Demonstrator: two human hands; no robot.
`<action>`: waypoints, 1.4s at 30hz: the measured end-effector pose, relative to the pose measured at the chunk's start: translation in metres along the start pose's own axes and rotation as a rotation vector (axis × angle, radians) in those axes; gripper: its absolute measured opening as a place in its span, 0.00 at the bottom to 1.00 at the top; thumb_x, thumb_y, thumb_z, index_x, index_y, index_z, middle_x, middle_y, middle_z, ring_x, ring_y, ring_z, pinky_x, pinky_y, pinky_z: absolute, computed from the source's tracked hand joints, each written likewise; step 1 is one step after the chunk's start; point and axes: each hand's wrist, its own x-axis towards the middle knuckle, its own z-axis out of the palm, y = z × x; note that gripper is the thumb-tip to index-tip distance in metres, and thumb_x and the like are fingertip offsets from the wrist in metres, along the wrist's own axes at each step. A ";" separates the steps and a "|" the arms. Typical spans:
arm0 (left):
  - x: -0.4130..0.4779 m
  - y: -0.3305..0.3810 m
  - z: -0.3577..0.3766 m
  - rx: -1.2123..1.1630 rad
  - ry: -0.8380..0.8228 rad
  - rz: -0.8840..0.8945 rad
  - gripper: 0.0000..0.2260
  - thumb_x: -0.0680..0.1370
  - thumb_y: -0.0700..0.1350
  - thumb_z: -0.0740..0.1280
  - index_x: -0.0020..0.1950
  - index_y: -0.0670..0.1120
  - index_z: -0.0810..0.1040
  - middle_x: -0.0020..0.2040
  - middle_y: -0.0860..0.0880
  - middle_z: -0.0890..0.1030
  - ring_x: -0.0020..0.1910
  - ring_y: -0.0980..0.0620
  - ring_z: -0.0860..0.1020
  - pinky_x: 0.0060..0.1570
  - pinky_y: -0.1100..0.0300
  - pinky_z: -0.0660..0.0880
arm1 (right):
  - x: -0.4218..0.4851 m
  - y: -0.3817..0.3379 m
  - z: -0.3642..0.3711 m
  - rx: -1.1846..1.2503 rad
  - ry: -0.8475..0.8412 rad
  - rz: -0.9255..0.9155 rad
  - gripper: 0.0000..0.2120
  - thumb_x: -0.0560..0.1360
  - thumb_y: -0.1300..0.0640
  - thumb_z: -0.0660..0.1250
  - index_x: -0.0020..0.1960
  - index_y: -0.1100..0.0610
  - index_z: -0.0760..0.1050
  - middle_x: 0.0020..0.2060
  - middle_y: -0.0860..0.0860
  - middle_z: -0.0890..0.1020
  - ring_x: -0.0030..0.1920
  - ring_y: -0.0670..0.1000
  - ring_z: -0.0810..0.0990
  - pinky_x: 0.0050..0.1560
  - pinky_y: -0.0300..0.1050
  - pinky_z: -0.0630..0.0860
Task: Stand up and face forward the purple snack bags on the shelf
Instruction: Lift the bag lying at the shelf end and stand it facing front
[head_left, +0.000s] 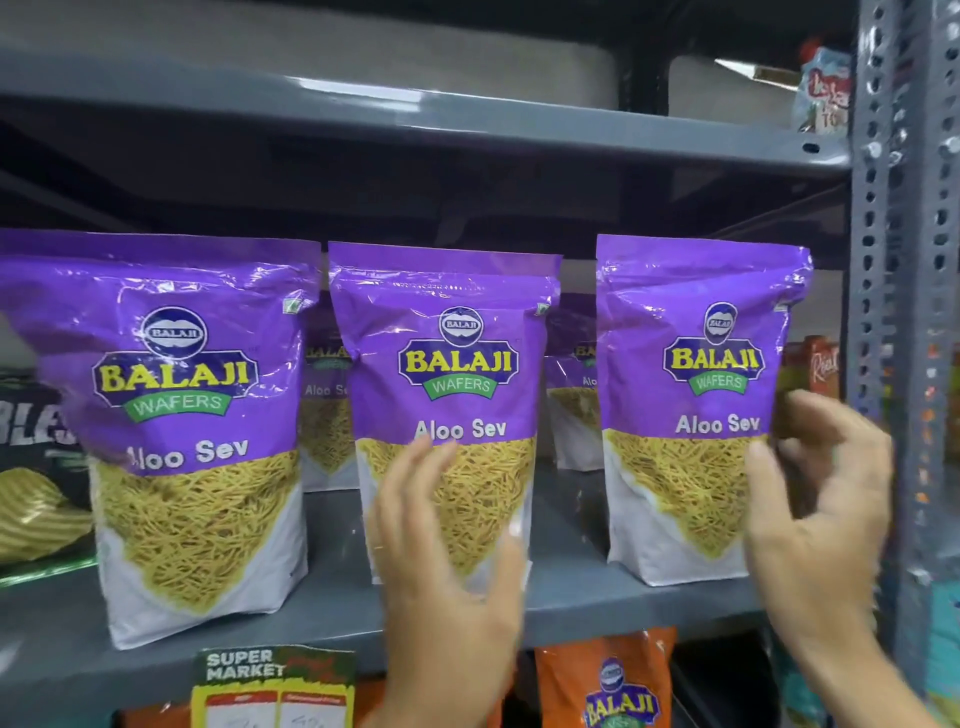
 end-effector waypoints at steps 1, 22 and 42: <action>0.007 -0.013 -0.010 0.058 0.029 -0.010 0.27 0.69 0.52 0.67 0.67 0.49 0.69 0.68 0.47 0.70 0.68 0.51 0.67 0.70 0.64 0.57 | -0.011 -0.007 0.009 0.058 -0.080 -0.011 0.15 0.74 0.60 0.63 0.60 0.52 0.73 0.53 0.50 0.76 0.52 0.44 0.76 0.55 0.33 0.71; 0.019 -0.055 -0.024 -0.065 -0.313 -0.305 0.39 0.74 0.57 0.65 0.71 0.67 0.37 0.74 0.66 0.50 0.74 0.65 0.55 0.64 0.68 0.58 | -0.057 -0.012 0.097 0.472 -0.783 0.653 0.35 0.66 0.40 0.68 0.69 0.51 0.66 0.57 0.46 0.83 0.58 0.42 0.81 0.60 0.41 0.77; 0.078 -0.120 -0.175 0.111 -0.154 -0.314 0.48 0.64 0.77 0.58 0.75 0.63 0.37 0.78 0.61 0.46 0.77 0.64 0.47 0.76 0.56 0.49 | -0.112 -0.140 0.210 0.462 -1.043 0.413 0.45 0.72 0.44 0.70 0.79 0.48 0.46 0.74 0.44 0.66 0.73 0.41 0.64 0.73 0.42 0.60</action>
